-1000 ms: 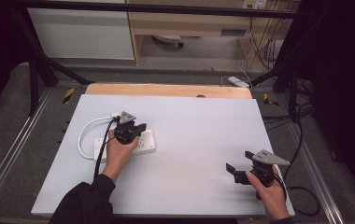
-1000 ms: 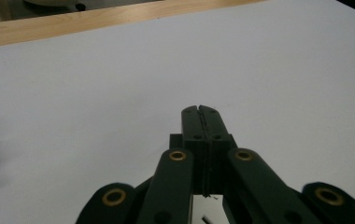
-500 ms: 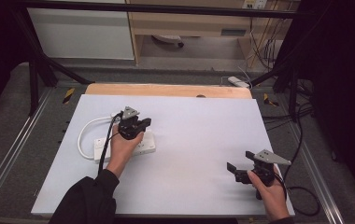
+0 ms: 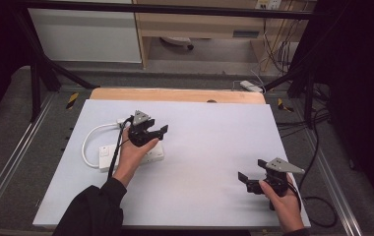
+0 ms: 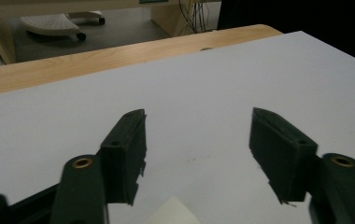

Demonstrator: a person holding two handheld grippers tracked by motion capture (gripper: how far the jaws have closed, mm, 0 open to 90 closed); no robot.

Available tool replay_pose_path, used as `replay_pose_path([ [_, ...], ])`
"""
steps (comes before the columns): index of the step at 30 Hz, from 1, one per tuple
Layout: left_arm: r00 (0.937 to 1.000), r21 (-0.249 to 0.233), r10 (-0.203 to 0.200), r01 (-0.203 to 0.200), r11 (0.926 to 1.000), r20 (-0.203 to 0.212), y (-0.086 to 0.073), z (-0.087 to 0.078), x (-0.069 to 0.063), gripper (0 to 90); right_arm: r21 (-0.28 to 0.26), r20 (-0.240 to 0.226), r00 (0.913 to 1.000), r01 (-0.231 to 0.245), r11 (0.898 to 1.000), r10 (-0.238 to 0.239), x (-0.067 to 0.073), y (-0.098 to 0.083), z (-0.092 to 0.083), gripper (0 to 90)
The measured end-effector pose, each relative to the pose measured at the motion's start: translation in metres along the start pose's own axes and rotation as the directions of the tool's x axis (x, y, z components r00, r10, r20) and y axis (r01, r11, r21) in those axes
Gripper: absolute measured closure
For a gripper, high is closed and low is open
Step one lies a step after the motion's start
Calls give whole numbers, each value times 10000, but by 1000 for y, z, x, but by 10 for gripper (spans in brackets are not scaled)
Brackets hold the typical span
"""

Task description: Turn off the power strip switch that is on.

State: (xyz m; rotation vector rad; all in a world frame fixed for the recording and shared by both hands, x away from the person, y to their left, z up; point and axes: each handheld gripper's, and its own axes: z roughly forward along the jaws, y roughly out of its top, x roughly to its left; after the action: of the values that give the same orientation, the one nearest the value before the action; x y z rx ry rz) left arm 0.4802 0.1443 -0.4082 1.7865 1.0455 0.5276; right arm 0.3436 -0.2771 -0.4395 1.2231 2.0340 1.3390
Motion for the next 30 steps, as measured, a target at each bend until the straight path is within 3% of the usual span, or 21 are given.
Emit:
replay_pose_path([
  [3,9995,185,-80,85,9998,-294,-1,3,0,186,-8,-32,10000,18,10000,-18,1,0,0,36],
  [8,9998,230,-39,44,9997,-201,-1,4,-1,90,7,-72,10000,11,10000,-11,2,0,-1,35],
  [18,9995,-489,65,-80,9988,-298,5,-3,-2,88,-22,-47,10000,30,10000,-30,2,0,-1,35],
  [30,9995,-571,-238,225,9981,-229,9,-18,9,63,-86,-134,9998,168,9998,-169,2,1,0,26],
])
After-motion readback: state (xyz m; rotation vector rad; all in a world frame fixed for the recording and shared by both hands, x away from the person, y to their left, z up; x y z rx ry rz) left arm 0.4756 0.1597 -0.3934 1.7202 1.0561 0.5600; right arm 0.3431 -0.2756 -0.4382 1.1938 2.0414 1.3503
